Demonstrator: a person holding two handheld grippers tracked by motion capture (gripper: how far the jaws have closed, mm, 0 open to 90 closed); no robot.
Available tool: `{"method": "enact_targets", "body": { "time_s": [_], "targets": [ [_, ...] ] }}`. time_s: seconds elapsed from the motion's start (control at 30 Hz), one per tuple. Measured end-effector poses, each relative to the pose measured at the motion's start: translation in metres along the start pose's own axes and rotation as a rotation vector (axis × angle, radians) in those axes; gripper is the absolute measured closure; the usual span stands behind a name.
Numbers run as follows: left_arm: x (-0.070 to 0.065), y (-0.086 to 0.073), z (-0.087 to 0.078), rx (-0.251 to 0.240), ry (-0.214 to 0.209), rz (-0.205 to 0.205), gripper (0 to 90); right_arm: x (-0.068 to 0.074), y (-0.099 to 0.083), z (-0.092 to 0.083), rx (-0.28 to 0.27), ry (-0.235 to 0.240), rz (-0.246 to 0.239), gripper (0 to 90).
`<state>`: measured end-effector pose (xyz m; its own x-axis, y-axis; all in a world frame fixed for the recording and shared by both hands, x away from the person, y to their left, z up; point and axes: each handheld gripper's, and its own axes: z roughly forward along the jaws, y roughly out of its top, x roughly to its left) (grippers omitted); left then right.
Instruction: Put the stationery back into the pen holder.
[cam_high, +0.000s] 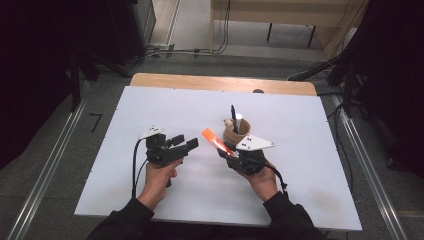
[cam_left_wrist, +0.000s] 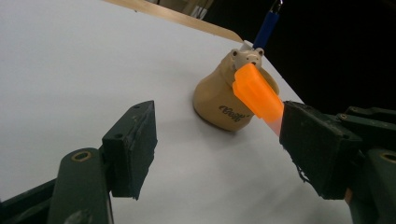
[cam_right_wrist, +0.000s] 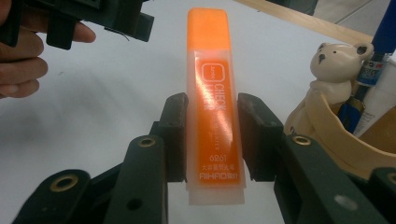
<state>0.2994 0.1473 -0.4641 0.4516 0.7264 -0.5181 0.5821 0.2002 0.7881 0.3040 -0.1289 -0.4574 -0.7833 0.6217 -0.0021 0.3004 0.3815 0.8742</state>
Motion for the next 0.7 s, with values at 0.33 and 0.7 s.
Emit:
{"method": "enact_targets", "body": {
  "time_s": [0.33, 0.7],
  "targets": [
    [-0.011, 0.004, 0.016, 0.015, -0.062, -0.021, 30.9, -0.001, -0.001, -0.005, -0.021, -0.017, 0.004, 62.8],
    [-0.017, 0.006, 0.030, 0.034, -0.103, -0.045, 35.8, 0.003, 0.000, -0.004, -0.027, -0.013, -0.002, 62.8]
  ]
}}
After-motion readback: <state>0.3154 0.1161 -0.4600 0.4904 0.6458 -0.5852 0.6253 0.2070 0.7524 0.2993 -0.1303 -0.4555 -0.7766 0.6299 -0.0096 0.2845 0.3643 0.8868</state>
